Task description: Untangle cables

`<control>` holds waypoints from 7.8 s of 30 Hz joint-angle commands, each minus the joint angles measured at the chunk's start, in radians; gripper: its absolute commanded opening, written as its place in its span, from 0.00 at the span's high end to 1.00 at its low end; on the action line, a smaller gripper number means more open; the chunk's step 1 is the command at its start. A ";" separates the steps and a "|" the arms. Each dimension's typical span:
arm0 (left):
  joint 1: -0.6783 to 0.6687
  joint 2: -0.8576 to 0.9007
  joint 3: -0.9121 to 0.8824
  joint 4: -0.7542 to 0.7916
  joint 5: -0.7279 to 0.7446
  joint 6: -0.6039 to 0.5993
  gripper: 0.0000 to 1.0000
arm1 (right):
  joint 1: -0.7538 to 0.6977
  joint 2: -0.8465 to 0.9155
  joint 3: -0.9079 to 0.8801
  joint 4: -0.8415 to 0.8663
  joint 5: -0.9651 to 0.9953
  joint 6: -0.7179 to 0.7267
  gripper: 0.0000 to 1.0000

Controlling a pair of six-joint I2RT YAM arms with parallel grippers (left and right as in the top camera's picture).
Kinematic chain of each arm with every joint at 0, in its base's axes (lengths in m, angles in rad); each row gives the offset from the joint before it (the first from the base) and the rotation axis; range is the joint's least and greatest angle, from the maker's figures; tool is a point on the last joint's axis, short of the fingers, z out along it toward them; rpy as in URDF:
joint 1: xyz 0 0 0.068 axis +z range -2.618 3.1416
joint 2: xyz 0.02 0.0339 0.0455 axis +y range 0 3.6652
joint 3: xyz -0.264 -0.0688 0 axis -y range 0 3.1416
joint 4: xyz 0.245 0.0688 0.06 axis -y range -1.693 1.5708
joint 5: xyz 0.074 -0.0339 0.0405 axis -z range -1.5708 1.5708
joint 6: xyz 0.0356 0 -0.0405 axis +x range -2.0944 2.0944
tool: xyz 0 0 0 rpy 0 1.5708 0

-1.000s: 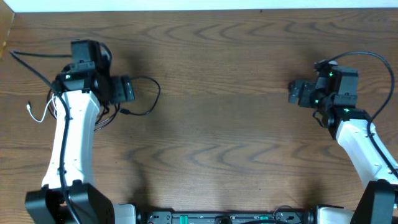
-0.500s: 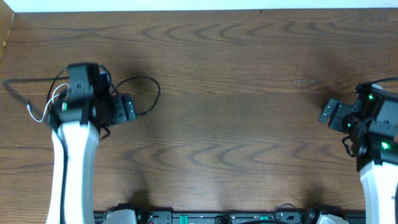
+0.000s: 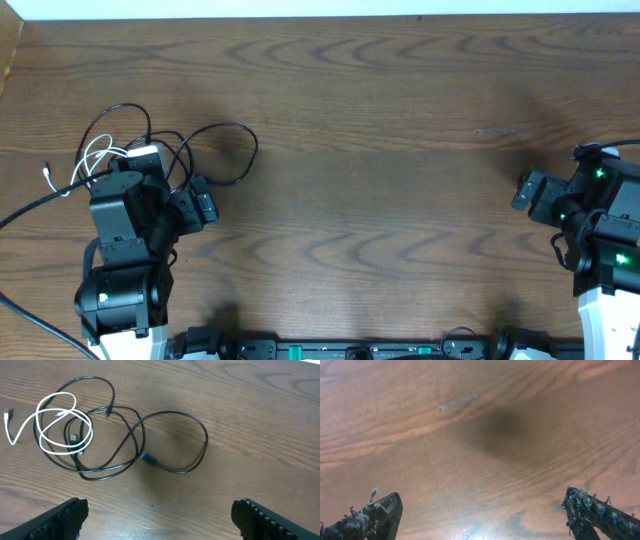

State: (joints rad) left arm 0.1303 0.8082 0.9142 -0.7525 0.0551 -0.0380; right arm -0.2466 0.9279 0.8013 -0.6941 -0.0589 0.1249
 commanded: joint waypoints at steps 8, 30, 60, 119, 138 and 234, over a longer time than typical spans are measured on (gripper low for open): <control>0.005 0.024 -0.007 -0.002 0.012 -0.012 0.03 | 0.003 0.008 -0.008 -0.003 -0.003 -0.006 0.01; 0.005 0.107 -0.007 -0.002 0.012 -0.012 0.03 | 0.006 -0.091 -0.082 -0.003 -0.003 -0.007 0.01; 0.005 0.232 -0.007 -0.002 0.012 -0.012 0.03 | 0.219 -0.855 -0.596 0.459 0.172 -0.010 0.01; 0.002 0.200 -0.007 -0.010 0.018 -0.018 0.03 | 0.215 -0.919 -0.796 0.619 0.041 -0.010 0.01; -0.104 -0.295 -0.293 0.235 0.013 -0.016 0.03 | 0.215 -0.918 -0.796 0.619 0.041 -0.010 0.01; -0.130 -0.804 -0.910 0.686 0.005 0.003 0.03 | 0.215 -0.918 -0.796 0.619 0.041 -0.010 0.01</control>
State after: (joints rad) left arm 0.0044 0.0101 0.0120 -0.0196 0.0612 -0.0483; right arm -0.0242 0.0147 0.0067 -0.0704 -0.0090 0.1242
